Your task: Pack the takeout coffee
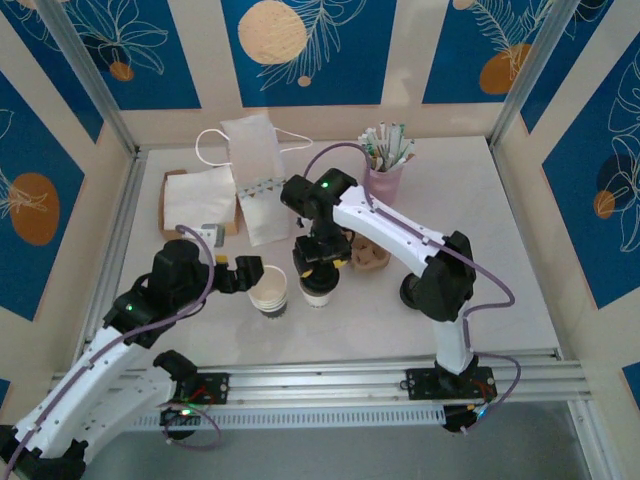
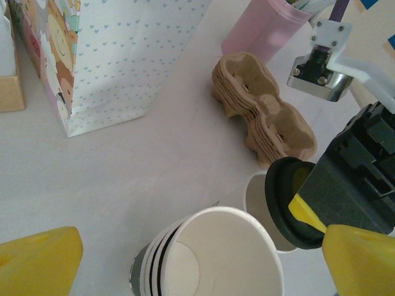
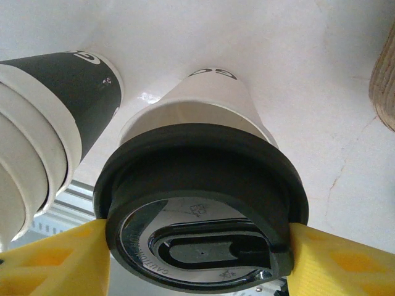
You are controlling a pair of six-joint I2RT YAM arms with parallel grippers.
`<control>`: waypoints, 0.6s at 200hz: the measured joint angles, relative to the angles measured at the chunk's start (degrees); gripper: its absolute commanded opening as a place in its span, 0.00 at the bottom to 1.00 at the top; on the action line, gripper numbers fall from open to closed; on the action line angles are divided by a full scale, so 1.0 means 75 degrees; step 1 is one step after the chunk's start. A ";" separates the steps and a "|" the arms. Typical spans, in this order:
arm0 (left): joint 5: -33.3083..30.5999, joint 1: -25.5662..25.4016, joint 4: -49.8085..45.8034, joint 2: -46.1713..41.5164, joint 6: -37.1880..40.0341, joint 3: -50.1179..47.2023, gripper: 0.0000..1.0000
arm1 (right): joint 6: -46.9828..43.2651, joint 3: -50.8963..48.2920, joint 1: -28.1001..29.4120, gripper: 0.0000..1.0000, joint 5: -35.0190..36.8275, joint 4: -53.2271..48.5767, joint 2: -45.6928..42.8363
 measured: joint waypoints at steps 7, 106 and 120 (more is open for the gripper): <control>0.0029 0.0015 0.0003 -0.0009 0.0000 -0.0006 1.00 | 0.0000 0.0032 0.0012 0.66 0.0003 -0.0017 0.0038; 0.0280 0.0119 0.0041 -0.0079 0.0000 -0.0114 1.00 | 0.0003 0.0090 0.0058 0.66 0.0029 -0.0085 0.0350; 0.0306 0.0122 0.0041 -0.0105 0.0000 -0.0117 1.00 | 0.0003 0.0099 0.0058 0.66 0.0032 -0.0087 0.0376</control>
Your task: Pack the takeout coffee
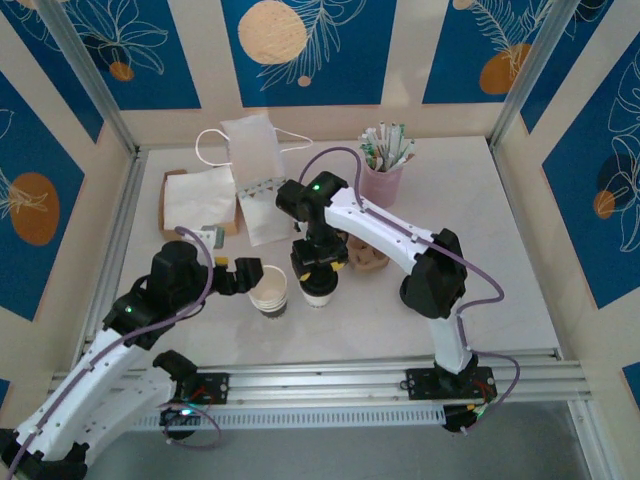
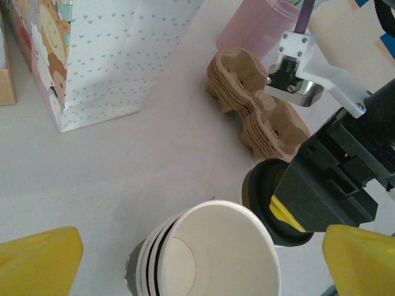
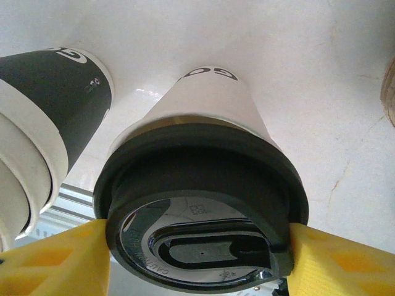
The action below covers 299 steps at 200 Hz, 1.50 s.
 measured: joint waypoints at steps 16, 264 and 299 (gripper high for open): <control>0.0003 0.0023 0.0000 -0.0020 0.0000 -0.0003 1.00 | 0.0000 0.0015 0.0000 0.67 0.0000 -0.0003 0.0050; 0.0201 0.0146 0.0146 -0.0070 -0.0003 -0.0152 1.00 | 0.0003 0.0187 0.0096 0.66 0.0038 -0.0035 0.0358; 0.0204 0.0160 0.0152 -0.0067 -0.0003 -0.0154 1.00 | 0.0003 0.0187 0.0117 0.66 0.0082 -0.0032 0.0364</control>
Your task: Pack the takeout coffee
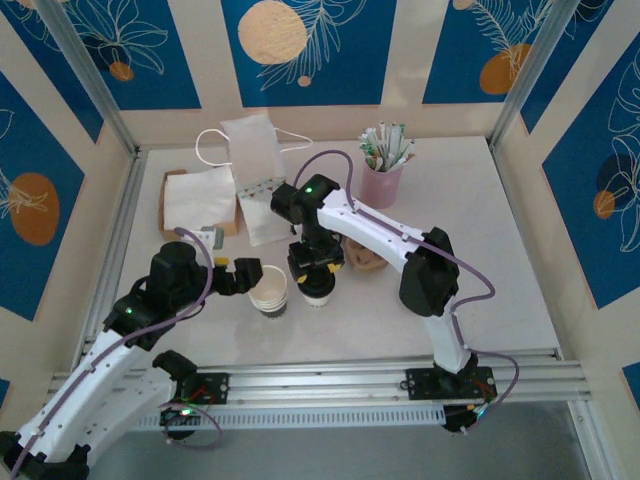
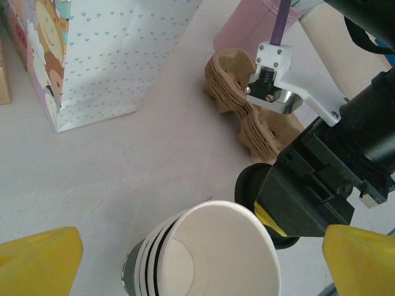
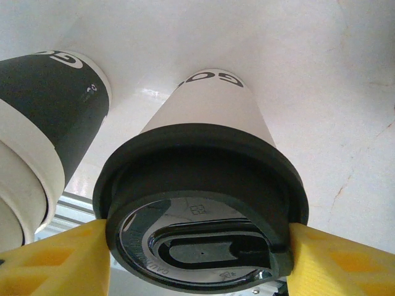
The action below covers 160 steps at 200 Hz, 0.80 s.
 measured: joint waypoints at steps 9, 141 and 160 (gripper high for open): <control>0.0000 0.0003 0.0009 0.0000 0.0000 0.0000 1.00 | 0.0003 0.0000 0.0009 0.66 0.0015 -0.0009 0.0009; 0.0143 0.0058 0.0076 0.0020 0.0000 -0.0020 1.00 | 0.0093 -0.0501 0.0085 0.66 0.0099 0.0423 -0.0166; 0.0152 0.0067 0.0073 0.0020 0.0000 -0.0020 1.00 | 0.0134 -0.0676 0.0073 0.66 0.0079 0.0586 -0.0274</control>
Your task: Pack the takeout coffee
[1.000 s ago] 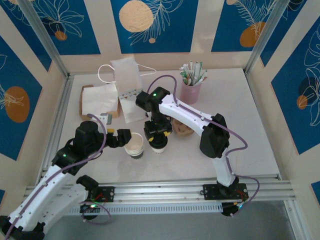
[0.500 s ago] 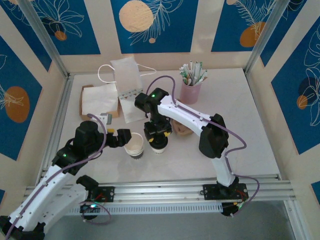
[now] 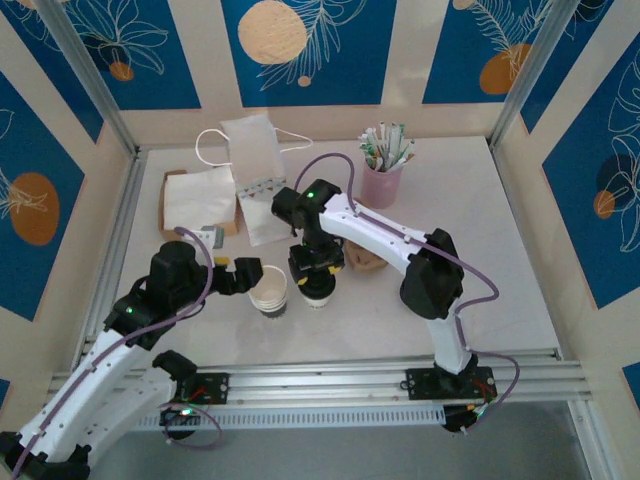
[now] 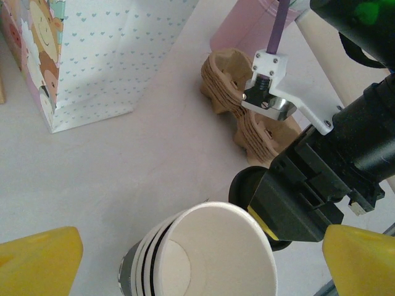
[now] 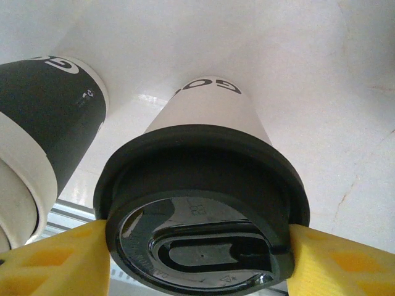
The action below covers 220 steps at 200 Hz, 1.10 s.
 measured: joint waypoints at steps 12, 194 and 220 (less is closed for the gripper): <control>0.0020 0.0006 0.0003 0.0000 0.0000 0.0000 1.00 | 0.0012 -0.0061 0.0000 0.65 0.0003 0.0052 -0.0047; 0.0248 0.0017 0.0111 0.0137 -0.0026 0.0000 1.00 | 0.0087 0.0388 0.0154 0.75 0.0405 -0.0469 -0.0143; 0.0248 0.0017 0.0108 0.0137 -0.0026 0.0000 1.00 | 0.0073 0.0396 0.0289 0.58 0.0565 -0.0460 -0.0306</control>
